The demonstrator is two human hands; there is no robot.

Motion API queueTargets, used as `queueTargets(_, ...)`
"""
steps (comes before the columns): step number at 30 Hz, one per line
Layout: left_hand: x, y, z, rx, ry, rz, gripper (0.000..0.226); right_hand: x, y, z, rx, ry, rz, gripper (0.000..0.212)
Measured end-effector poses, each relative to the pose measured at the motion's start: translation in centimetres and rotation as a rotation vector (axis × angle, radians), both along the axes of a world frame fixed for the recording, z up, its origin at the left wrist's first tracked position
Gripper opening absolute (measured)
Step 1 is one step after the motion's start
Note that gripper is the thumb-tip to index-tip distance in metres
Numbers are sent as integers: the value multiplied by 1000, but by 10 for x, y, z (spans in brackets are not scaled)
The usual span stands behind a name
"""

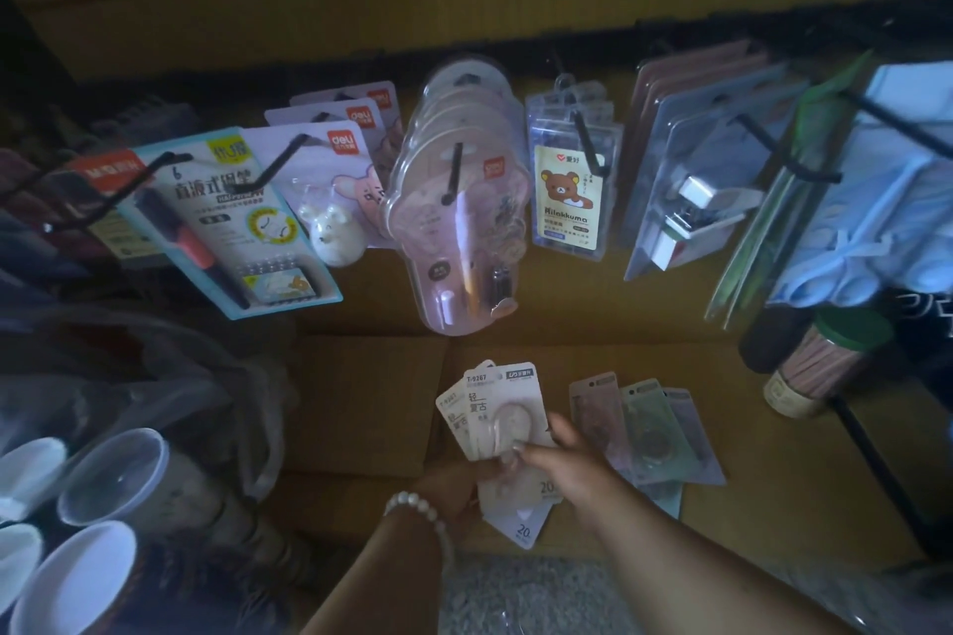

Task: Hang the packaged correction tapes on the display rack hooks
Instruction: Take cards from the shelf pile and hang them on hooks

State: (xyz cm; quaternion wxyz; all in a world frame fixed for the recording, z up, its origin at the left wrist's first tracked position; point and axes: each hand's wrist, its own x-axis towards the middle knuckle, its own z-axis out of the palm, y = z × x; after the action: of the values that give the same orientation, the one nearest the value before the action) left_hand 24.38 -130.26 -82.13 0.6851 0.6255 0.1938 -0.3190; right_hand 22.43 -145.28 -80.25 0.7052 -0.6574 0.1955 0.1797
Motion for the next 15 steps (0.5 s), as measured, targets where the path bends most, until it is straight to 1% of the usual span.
queueTargets(1, -3, -1, 3, -60, -19, 16, 19, -2, -2, 3, 14, 3, 8, 40)
queueTargets(3, -12, -1, 15, -240, -32, 2, 35, -9, -7, 10, 70, 21, 22, 41)
queueTargets(5, -21, 0, 26, -321, 0, -11, 48, -16, -12, 20, 123, 45, 30, 43)
queueTargets(7, -31, -1, 41, -315, 13, -23, 64, -26, -17, 35, 150, 57, 43, 44)
queueTargets(9, -41, -4, 56, -236, 43, 39, 85, -35, -20, 54, 171, 71, 51, 44)
queueTargets(10, -47, -5, 66, -238, 55, 80, 91, -40, -22, 64, 195, 84, 53, 45)
queueTargets(12, -59, -8, 86, -263, 35, 152, 92, -50, -24, 85, 234, 103, 66, 47)
queueTargets(15, -79, -12, 122, -313, 65, 252, 74, -66, -27, 120, 246, 102, 84, 50)
